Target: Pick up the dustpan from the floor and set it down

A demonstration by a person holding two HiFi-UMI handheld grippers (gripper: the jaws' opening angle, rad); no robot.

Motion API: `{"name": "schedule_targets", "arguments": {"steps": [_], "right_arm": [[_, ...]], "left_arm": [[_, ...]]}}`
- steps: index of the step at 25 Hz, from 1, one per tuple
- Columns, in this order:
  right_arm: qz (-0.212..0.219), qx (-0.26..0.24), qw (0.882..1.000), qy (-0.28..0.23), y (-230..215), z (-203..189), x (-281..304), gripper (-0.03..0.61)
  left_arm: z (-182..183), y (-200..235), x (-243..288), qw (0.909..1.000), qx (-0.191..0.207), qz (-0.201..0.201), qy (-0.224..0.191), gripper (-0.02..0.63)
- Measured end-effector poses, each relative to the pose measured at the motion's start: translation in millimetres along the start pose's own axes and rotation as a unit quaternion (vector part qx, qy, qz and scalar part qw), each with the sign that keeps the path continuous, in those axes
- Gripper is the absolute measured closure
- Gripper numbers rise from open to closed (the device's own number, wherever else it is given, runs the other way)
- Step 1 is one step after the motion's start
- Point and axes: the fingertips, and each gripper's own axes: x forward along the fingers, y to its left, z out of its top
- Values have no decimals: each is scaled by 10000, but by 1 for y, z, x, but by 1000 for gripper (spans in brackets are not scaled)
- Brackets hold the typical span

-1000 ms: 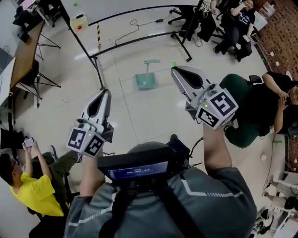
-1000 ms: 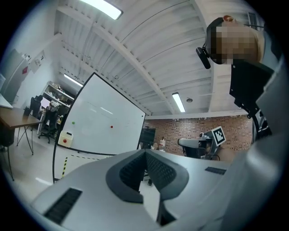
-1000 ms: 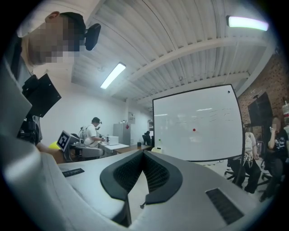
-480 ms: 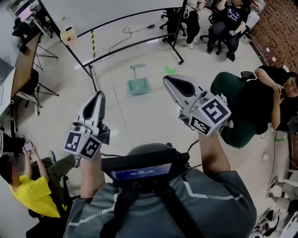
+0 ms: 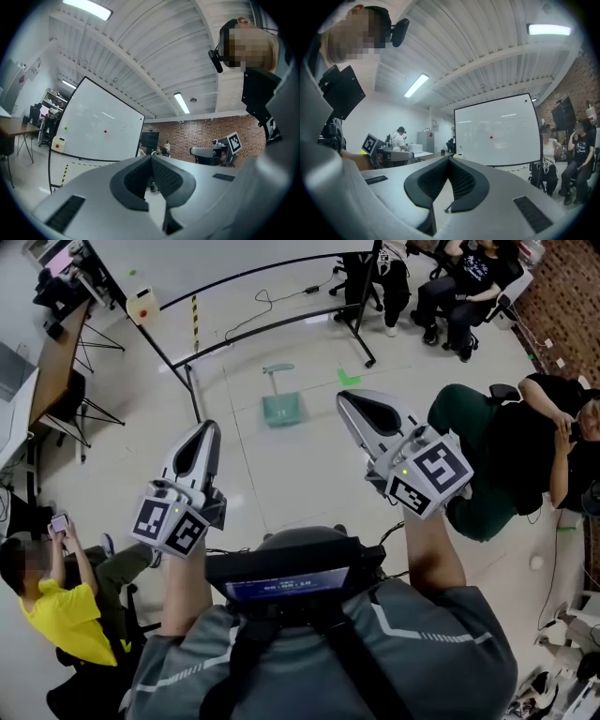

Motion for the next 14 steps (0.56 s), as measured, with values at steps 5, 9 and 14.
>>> {"name": "schedule_targets", "arguments": {"steps": [5, 9, 14], "right_arm": [[-47, 75, 10000, 37, -10, -2, 1, 554], [-19, 75, 10000, 59, -13, -6, 4, 554], [-12, 92, 9999, 52, -12, -8, 6, 554]], "left_arm": [[-3, -2, 7, 10000, -37, -52, 54, 581], [-6, -1, 15, 10000, -60, -54, 53, 580], [-10, -2, 14, 9999, -88, -86, 71, 580]]}}
